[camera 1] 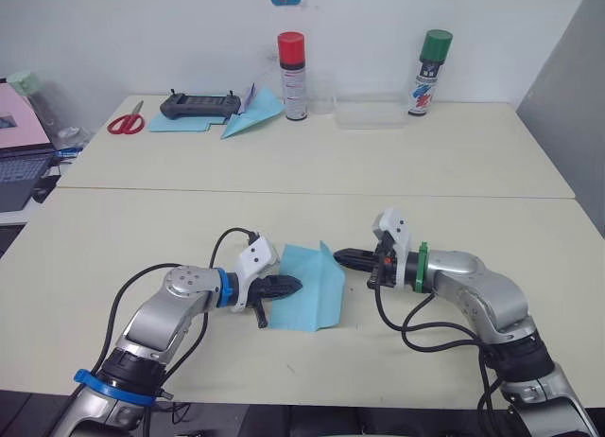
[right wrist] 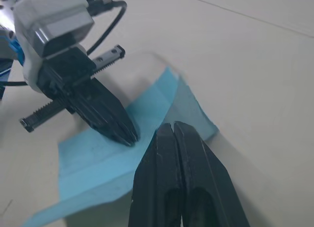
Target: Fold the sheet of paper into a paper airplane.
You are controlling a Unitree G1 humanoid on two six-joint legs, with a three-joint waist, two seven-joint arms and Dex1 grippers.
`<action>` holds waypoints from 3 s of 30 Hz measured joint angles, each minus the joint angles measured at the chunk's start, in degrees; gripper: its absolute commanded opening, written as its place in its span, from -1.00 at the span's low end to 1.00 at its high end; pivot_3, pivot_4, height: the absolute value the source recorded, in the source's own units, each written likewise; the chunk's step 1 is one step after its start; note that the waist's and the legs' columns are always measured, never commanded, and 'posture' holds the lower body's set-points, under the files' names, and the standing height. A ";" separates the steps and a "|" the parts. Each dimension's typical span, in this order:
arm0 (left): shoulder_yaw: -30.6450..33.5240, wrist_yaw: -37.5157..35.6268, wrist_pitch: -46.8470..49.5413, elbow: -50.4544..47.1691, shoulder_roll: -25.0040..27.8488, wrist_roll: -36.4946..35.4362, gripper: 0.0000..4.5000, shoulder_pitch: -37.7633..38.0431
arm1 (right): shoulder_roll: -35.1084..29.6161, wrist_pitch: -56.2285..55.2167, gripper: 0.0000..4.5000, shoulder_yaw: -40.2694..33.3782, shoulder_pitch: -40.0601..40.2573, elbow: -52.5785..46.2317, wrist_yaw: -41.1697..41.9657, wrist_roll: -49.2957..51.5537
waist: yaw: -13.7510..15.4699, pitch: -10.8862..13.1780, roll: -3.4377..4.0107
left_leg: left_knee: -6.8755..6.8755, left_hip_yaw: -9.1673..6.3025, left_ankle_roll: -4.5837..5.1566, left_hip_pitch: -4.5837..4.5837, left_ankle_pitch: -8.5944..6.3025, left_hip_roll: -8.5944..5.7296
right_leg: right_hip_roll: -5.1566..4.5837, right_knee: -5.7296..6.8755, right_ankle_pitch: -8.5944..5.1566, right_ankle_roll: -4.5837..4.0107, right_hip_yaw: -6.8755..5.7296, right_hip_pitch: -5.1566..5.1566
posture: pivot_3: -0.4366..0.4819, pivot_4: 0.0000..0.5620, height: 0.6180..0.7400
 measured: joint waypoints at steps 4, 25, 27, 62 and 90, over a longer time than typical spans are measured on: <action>0.20 -0.49 1.30 0.37 0.01 -0.59 -1.00 -0.58 | 1.35 -0.34 -0.99 1.55 -0.50 3.08 0.01 -0.34 | -0.01 0.01 -0.01 | -0.01 0.00 0.00 -0.01 0.00 0.00 | 0.00 -0.01 0.00 0.00 0.00 -0.03 | -0.05 -0.47 1.00; 0.52 -0.65 2.47 0.34 0.49 -1.32 -1.00 -0.78 | -6.37 -4.51 -0.99 2.55 2.58 6.95 2.06 -5.71 | -0.32 0.04 -0.04 | -0.08 0.02 0.00 -0.08 0.00 0.01 | 0.00 -0.04 -0.01 -0.01 0.02 -0.13 | -0.05 -0.47 1.00; 0.52 -0.65 2.38 0.56 0.50 -1.32 -1.00 -0.90 | -6.40 -4.03 -0.99 3.16 2.63 6.42 3.06 -5.43 | -0.39 0.06 -0.08 | -0.07 0.01 0.00 -0.06 0.00 0.01 | 0.00 -0.05 -0.01 -0.01 0.02 -0.11 | -0.05 -0.47 1.00; 1.78 0.08 2.28 -0.42 1.88 -1.31 -1.00 -0.10 | 10.15 -7.49 -0.99 9.34 -5.77 17.81 0.71 -8.84 | -0.72 0.08 -0.09 | -0.18 0.01 0.00 -0.27 0.00 0.04 | 0.02 -0.03 -0.02 -0.02 0.01 -0.42 | -0.05 -0.47 1.00; 13.14 1.59 4.65 -7.13 5.53 -8.16 -1.00 -0.32 | 8.95 -15.35 -0.99 13.90 -8.18 21.20 4.44 -15.77 | -1.18 0.09 -0.12 | -0.21 0.03 -0.01 -0.46 0.00 0.08 | 0.05 0.03 -0.02 -0.04 0.02 -0.63 | -0.05 -0.47 1.00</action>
